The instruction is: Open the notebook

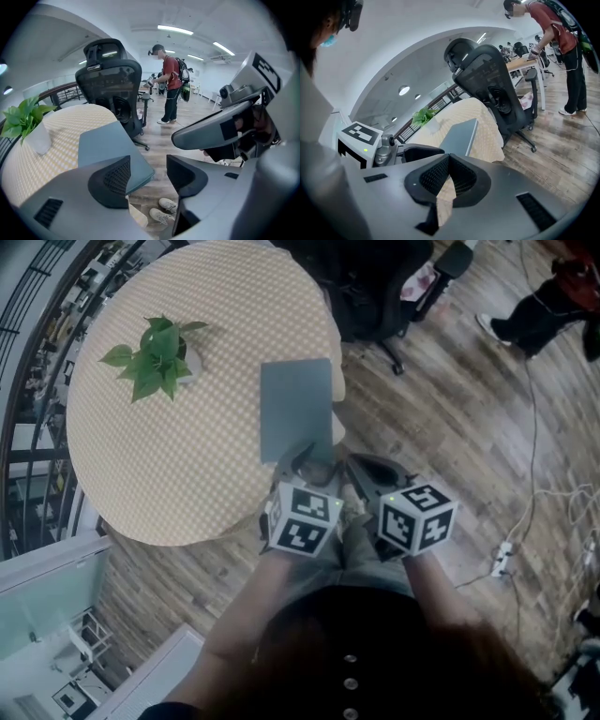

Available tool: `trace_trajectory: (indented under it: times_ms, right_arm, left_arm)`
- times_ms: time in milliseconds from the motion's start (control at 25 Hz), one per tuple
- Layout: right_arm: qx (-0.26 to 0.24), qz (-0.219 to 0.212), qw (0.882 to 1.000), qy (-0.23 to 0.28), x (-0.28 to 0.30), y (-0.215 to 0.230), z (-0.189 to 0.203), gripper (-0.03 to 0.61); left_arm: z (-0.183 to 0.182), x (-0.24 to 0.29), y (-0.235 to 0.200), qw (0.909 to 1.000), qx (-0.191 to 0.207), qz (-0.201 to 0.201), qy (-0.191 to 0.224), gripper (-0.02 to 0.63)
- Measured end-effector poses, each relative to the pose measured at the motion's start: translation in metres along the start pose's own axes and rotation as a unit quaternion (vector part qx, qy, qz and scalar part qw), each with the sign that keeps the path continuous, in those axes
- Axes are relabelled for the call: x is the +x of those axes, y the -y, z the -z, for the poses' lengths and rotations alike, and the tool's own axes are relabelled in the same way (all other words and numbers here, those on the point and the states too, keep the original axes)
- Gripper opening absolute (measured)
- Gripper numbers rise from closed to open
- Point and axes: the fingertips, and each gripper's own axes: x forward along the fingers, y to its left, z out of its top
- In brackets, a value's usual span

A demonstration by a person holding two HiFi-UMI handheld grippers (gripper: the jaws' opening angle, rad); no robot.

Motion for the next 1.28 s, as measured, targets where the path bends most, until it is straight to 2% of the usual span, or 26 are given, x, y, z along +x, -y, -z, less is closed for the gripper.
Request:
trace_trajectory:
  times_ms: [280,480,600,920,1000,1280]
  right_arm:
    - [0.014,-0.001,1.0,-0.005,0.004,0.013,0.007,0.011]
    - [0.025,-0.004,1.0,-0.012,0.006,0.018,0.016,0.011]
    - [0.031,-0.007,0.999,-0.017,0.008,0.021,0.021,0.011]
    - [0.038,-0.015,0.999,-0.028,0.011,0.024,0.029,0.011]
    - [0.042,-0.018,0.998,-0.031,0.011,0.025,0.031,0.011]
    - [0.044,-0.028,0.998,-0.037,0.015,0.022,0.036,0.011]
  left_arm:
    - [0.006,0.012,0.0,0.9981,0.047,-0.038,-0.014,0.235]
    - [0.012,0.018,-0.003,0.9963,0.052,-0.063,-0.026,0.233]
    - [0.013,0.021,-0.006,0.9952,0.054,-0.076,-0.029,0.184]
    - [0.016,0.03,-0.002,0.9926,0.073,-0.09,-0.037,0.181]
    - [0.016,0.031,-0.004,0.9918,0.075,-0.097,-0.035,0.144]
    - [0.022,0.037,-0.003,0.9872,0.105,-0.11,-0.05,0.144]
